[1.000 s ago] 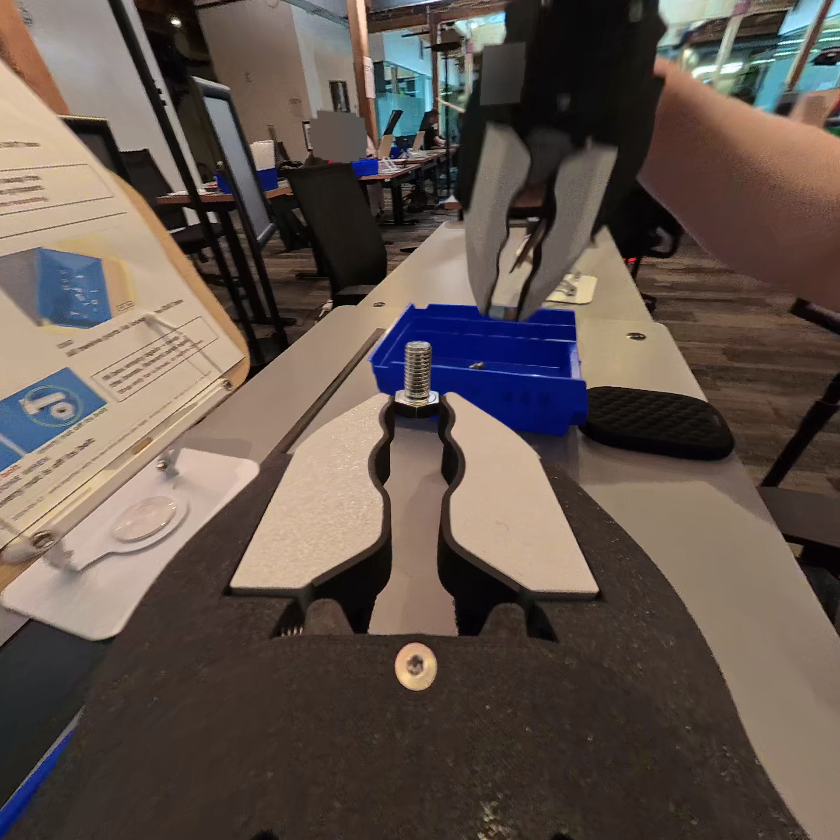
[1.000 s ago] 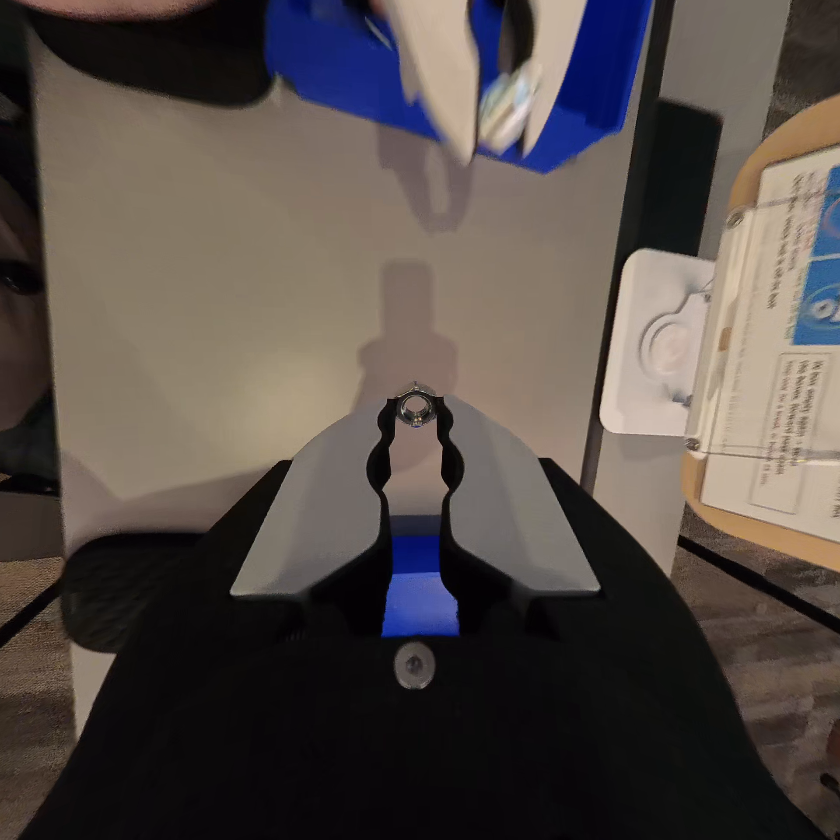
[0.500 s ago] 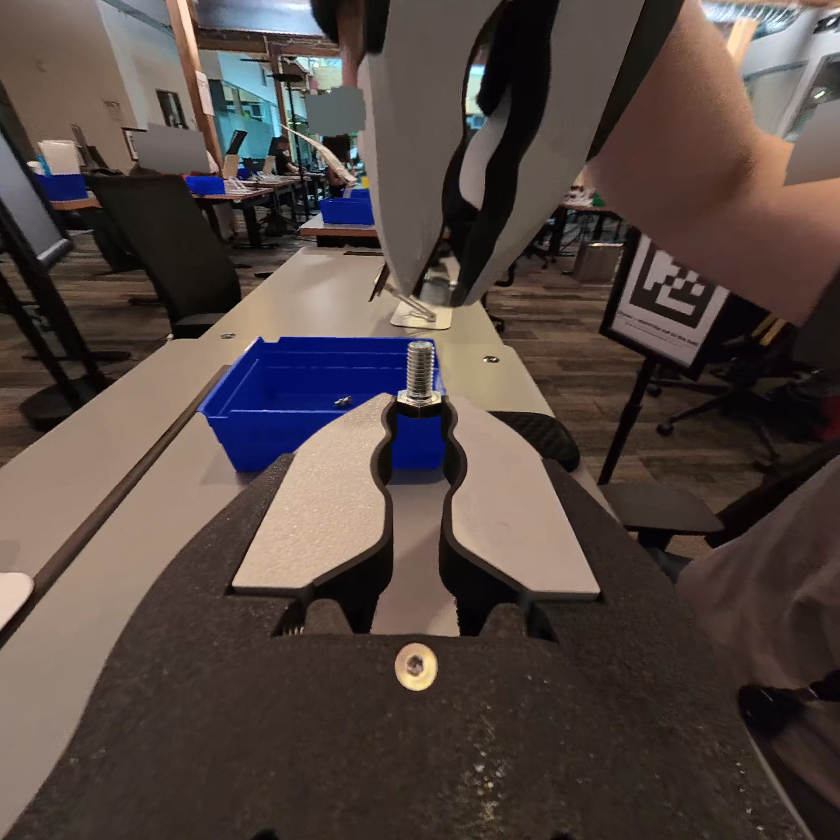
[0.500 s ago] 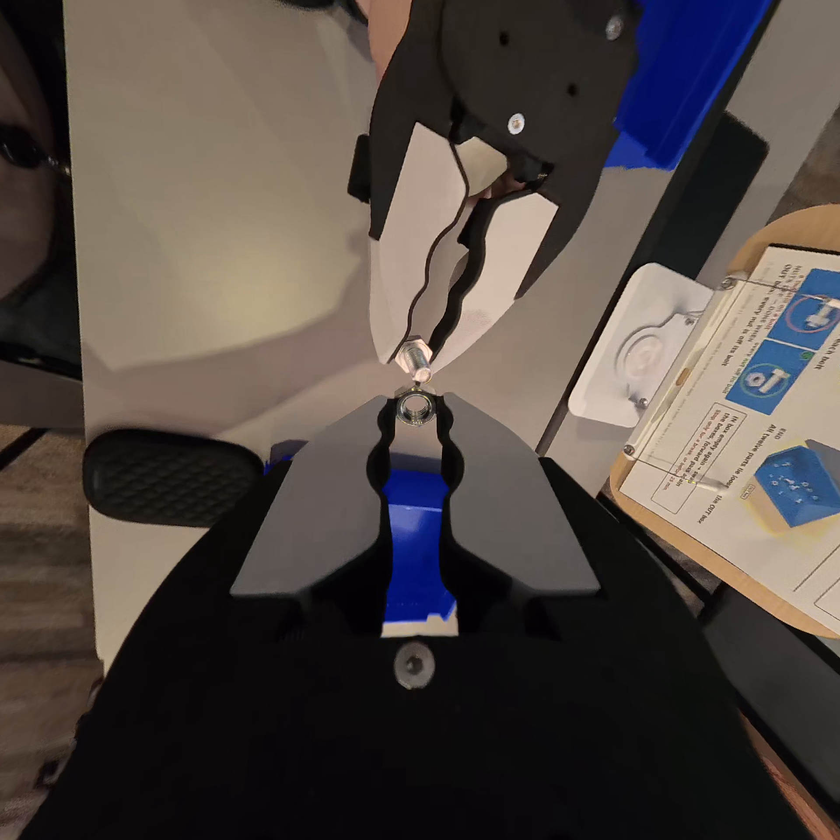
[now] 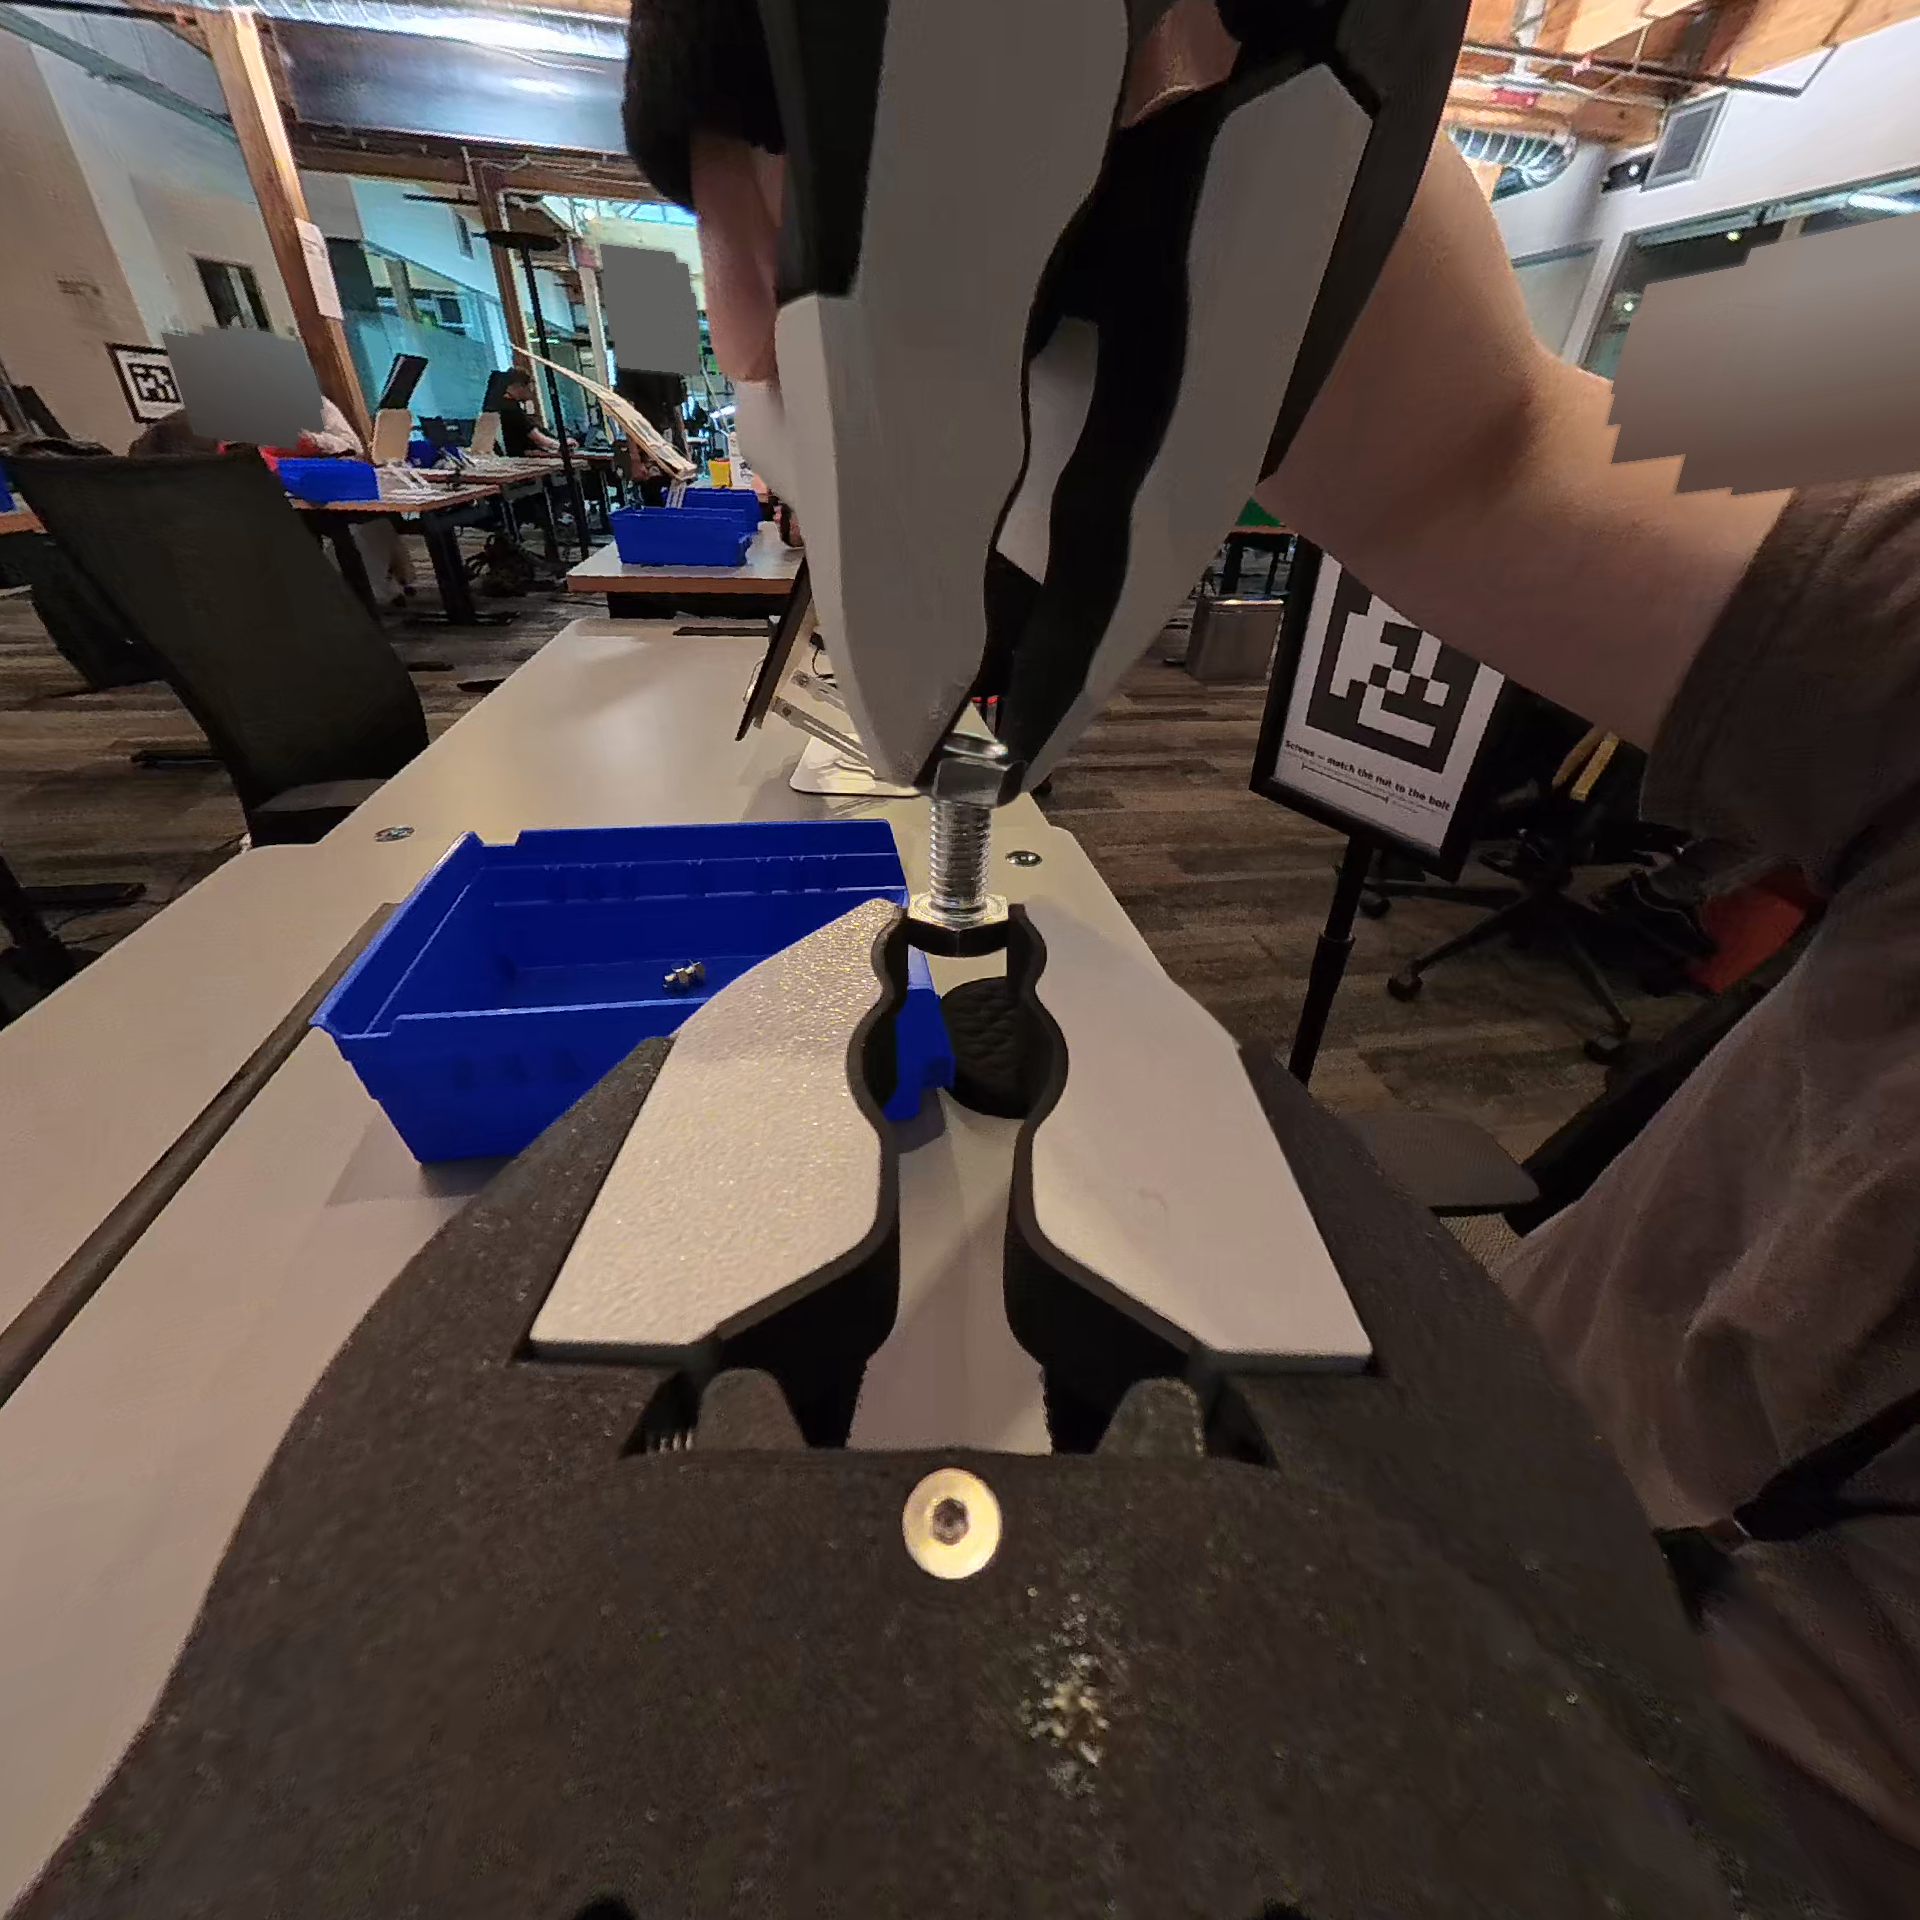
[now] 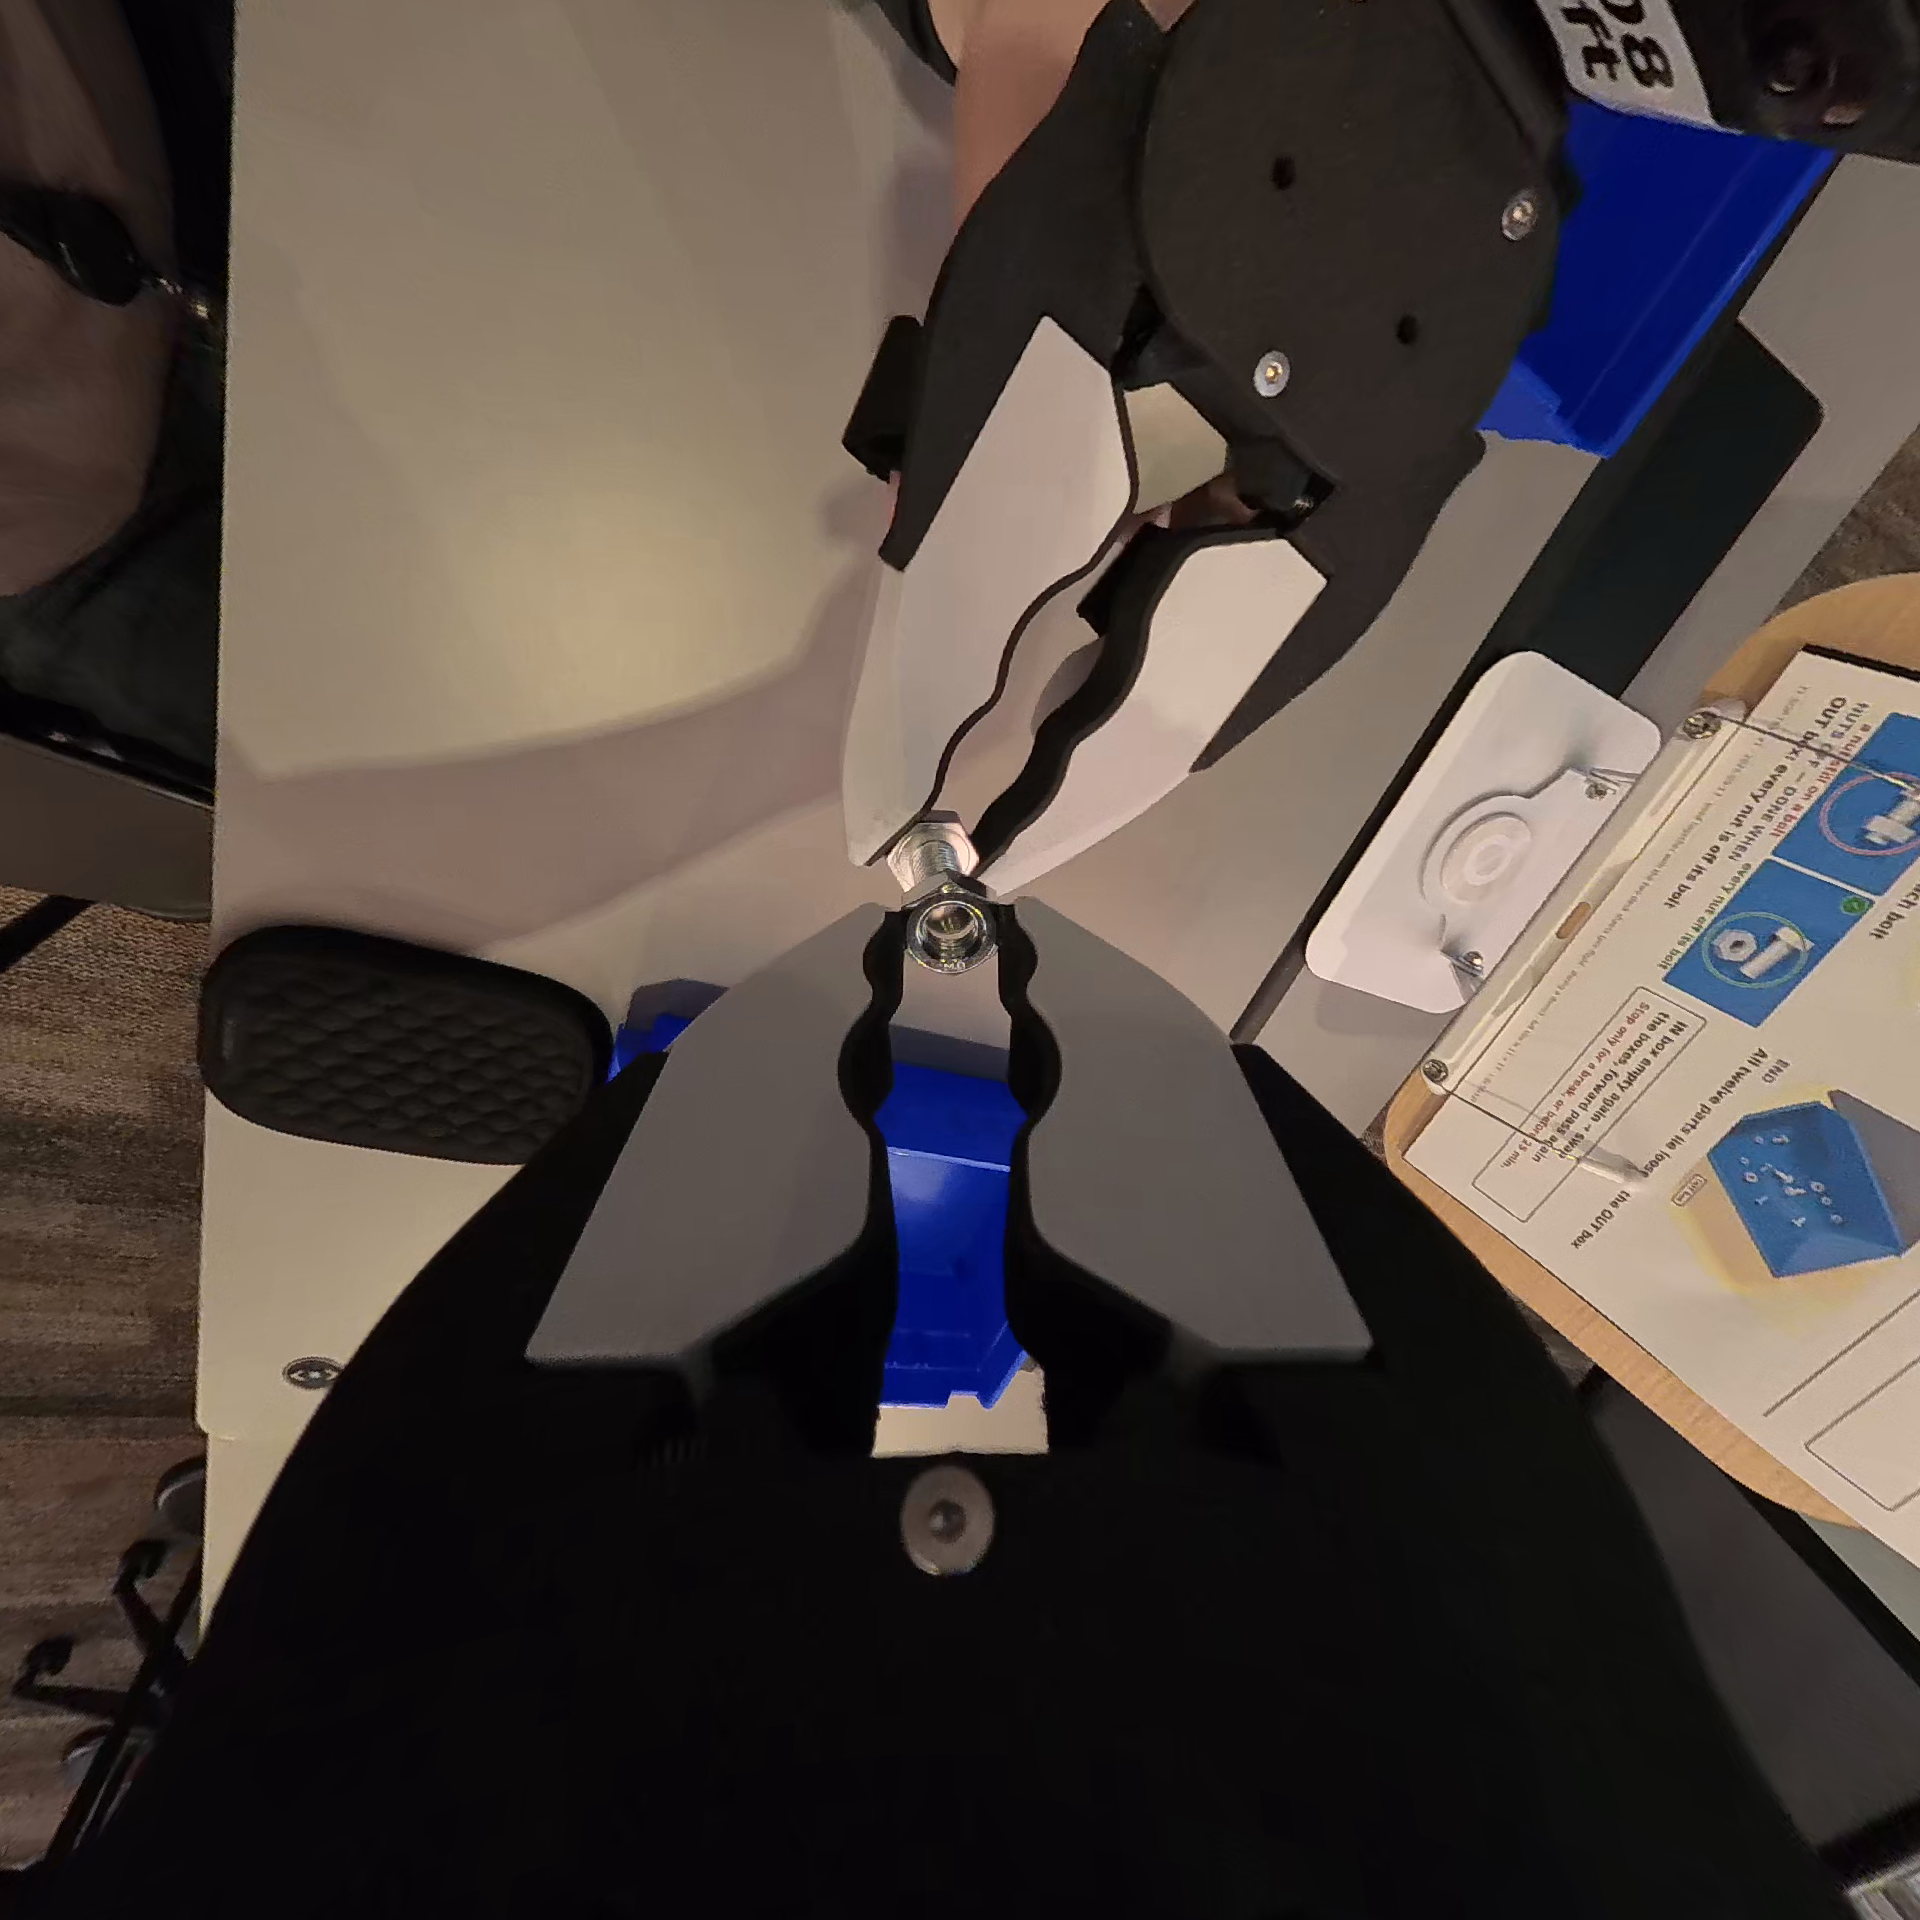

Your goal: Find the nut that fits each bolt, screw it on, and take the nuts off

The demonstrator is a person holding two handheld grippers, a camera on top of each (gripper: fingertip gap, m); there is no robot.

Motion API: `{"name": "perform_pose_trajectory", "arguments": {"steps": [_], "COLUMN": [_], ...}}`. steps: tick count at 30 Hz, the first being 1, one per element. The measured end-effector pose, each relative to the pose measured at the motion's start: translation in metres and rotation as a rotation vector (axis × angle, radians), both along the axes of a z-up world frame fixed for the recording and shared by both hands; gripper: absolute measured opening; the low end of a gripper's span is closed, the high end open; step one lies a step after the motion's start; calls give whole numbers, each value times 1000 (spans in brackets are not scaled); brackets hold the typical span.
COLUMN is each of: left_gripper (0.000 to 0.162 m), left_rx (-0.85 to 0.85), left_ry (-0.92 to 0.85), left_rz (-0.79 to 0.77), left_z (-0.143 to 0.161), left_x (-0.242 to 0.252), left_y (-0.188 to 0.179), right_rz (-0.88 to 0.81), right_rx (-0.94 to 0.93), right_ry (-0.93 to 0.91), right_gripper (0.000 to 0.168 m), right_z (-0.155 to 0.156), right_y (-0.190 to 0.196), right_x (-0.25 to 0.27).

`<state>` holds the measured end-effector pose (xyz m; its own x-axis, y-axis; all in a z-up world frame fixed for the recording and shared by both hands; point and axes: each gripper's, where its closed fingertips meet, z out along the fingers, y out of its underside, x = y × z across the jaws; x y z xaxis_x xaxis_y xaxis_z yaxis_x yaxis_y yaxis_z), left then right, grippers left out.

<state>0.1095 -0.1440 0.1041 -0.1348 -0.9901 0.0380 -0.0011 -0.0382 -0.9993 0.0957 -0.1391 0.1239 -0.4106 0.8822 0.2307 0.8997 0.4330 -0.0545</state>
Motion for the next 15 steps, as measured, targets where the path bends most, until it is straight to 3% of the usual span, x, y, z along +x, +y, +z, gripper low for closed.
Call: {"name": "perform_pose_trajectory", "arguments": {"steps": [7, 15], "left_gripper": [17, 18], "left_rx": [25, 39], "left_ry": [1, 2], "left_rz": [-54, 33], "left_z": [1, 2], "left_x": [-2, -2], "left_y": [-10, 2], "right_rz": [24, -173], "right_rx": [-21, -67], "right_ry": [-40, 10], "right_gripper": [19, 19], "right_z": [0, 1], "right_y": [-11, 0], "right_x": [-2, -3]}}
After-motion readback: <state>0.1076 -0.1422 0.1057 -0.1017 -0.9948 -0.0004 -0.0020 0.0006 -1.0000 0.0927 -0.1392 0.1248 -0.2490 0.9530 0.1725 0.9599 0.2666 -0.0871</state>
